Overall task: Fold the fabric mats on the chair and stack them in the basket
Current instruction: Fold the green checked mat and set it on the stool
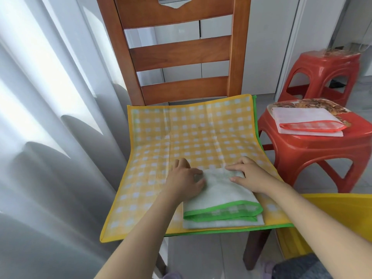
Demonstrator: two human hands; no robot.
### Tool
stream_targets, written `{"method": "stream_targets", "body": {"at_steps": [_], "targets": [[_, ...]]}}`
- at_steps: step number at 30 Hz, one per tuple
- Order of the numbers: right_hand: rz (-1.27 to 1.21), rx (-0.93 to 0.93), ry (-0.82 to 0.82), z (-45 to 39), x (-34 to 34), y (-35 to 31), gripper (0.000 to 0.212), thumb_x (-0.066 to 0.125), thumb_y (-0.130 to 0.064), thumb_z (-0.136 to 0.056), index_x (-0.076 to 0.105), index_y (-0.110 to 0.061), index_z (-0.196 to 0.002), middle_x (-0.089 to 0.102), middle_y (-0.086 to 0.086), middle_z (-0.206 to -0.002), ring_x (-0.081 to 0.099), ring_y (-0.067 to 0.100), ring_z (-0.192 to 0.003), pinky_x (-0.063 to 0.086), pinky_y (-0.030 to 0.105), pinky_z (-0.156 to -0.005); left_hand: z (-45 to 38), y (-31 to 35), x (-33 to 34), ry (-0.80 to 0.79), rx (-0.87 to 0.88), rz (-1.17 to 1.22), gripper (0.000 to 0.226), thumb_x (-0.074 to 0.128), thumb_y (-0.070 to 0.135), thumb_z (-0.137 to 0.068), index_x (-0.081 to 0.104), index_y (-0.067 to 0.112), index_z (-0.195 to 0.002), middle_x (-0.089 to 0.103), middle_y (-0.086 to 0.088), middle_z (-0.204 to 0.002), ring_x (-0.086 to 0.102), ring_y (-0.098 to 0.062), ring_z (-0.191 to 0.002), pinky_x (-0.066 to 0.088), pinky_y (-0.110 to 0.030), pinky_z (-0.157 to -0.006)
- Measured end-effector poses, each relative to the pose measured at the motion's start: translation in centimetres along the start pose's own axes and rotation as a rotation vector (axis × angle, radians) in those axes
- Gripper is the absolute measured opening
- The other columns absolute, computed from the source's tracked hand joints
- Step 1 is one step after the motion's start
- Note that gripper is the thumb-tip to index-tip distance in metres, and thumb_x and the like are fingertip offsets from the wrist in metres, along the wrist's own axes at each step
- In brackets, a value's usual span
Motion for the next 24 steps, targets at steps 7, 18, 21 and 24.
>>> {"method": "stream_targets", "body": {"at_steps": [7,18,21,24], "targets": [[0.349,0.021,0.016,0.5,-0.1,-1.2,0.044,0.053,-0.032,-0.092,0.046,-0.032,-0.135,0.025,-0.004,-0.148,0.017,0.018,-0.136,0.013,0.031,-0.110,1.1,3.1,1.4,-0.021,0.026,-0.279,0.056,0.029,0.045,-0.095,0.041,0.013,-0.139,-0.003,-0.011,-0.160,0.003,-0.029,-0.145,-0.002,-0.046,-0.118],[0.398,-0.055,-0.053,3.8,3.4,-1.4,0.055,0.014,-0.040,-0.100,-0.006,-0.025,-0.149,-0.018,-0.008,-0.156,-0.019,0.004,-0.141,-0.014,0.027,-0.114,2.4,2.3,4.9,-0.080,0.045,-0.075,0.085,-0.013,0.057,-0.073,-0.005,0.024,-0.151,-0.013,-0.004,-0.159,-0.017,-0.019,-0.146,-0.016,-0.035,-0.114],[0.414,-0.003,-0.022,4.0,3.1,-0.9,0.057,0.013,-0.043,-0.099,-0.009,-0.025,-0.148,-0.018,-0.007,-0.156,-0.019,0.006,-0.142,-0.013,0.029,-0.116,3.0,1.3,4.6,-0.092,-0.005,-0.056,0.063,0.007,0.050,-0.096,-0.006,0.022,-0.151,-0.016,-0.002,-0.158,-0.019,-0.016,-0.145,-0.013,-0.036,-0.117],[0.425,0.112,0.001,4.4,2.7,-0.5,0.059,0.013,-0.049,-0.097,-0.010,-0.028,-0.148,-0.014,0.000,-0.157,-0.013,0.015,-0.144,-0.009,0.034,-0.117,4.1,0.4,4.0,-0.074,-0.105,-0.033,0.057,0.013,0.045,-0.099,0.002,0.027,-0.152,-0.009,-0.007,-0.160,-0.009,-0.022,-0.147,-0.002,-0.040,-0.119]]}}
Point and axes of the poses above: each hand's wrist, its own z-axis away from the middle knuckle, its own x-axis out of the palm, y = z × x, the point moved 3 cm from there along -z, towards the middle knuckle
